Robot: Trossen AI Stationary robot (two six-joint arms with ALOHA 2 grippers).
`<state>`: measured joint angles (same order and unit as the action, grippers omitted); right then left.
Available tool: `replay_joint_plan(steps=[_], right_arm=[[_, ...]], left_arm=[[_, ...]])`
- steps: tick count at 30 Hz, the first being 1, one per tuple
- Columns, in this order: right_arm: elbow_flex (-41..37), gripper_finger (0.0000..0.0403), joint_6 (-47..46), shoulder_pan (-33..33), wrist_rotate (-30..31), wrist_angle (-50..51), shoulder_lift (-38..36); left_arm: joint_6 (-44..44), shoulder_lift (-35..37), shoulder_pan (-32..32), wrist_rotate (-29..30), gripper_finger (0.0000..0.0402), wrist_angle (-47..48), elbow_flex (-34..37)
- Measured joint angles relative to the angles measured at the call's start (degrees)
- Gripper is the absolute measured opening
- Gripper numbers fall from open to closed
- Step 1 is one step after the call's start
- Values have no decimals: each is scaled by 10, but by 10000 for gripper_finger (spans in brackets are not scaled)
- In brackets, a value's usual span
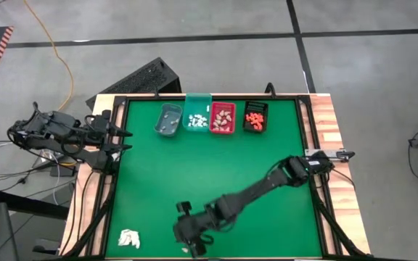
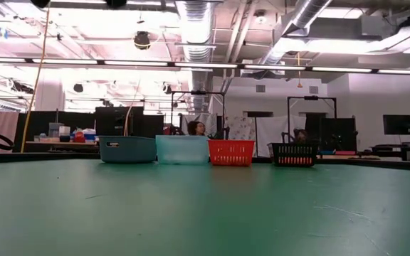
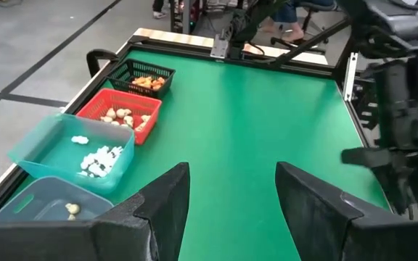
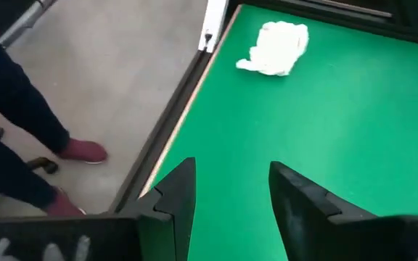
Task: Sort Halloween decoration
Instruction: Put the white skull toy into the blue bin
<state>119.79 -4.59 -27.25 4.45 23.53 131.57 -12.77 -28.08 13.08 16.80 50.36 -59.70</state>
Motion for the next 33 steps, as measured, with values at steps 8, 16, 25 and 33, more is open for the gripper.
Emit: replay_joint_plan(steps=[8,16,25,33], right_arm=[[-1,169,-92,-49,55,-12,42],[0,168,-121,-66,65,-33,68],[-1,168,-135,-64,78,-34,96],[-1,168,-138,-61,77,-30,103]], left_arm=[[-5,0,0,0,194,4,0],[-16,0,0,0,194,8,0],[-34,0,0,1,194,31,0],[-34,0,0,4,194,31,0]])
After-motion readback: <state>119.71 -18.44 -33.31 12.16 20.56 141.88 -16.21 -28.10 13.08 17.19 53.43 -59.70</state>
